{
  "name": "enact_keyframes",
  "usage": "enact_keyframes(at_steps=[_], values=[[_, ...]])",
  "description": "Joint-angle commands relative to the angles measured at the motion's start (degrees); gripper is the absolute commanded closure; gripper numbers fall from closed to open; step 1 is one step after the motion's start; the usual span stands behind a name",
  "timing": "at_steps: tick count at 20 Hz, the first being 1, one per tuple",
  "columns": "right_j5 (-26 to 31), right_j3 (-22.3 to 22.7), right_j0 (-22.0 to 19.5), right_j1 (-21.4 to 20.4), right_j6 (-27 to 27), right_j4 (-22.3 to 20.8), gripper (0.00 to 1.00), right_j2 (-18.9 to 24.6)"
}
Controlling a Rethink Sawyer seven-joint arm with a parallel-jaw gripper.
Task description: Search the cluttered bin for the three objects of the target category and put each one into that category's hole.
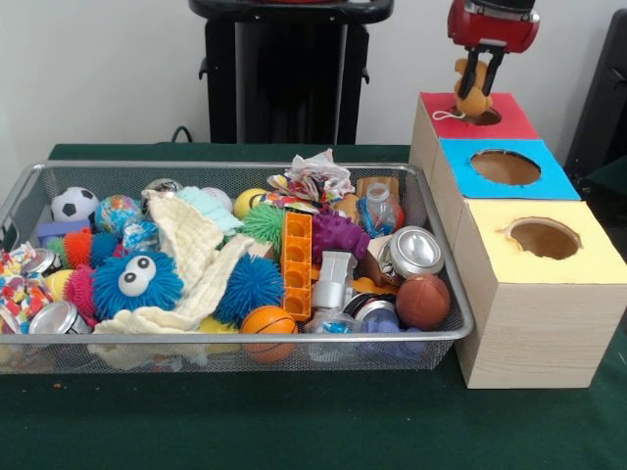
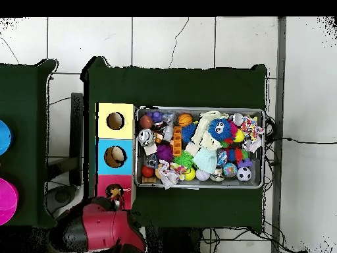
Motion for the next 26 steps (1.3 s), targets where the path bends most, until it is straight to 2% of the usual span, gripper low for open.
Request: enact_keyframes(at_steps=[1,26], values=[[2.1,-4.5,-0.5,2.5,12.9,3.2,1.00,0.5],[4.6,-5.6,3.1,2.6,13.9,4.9,1.00,-2.1]])
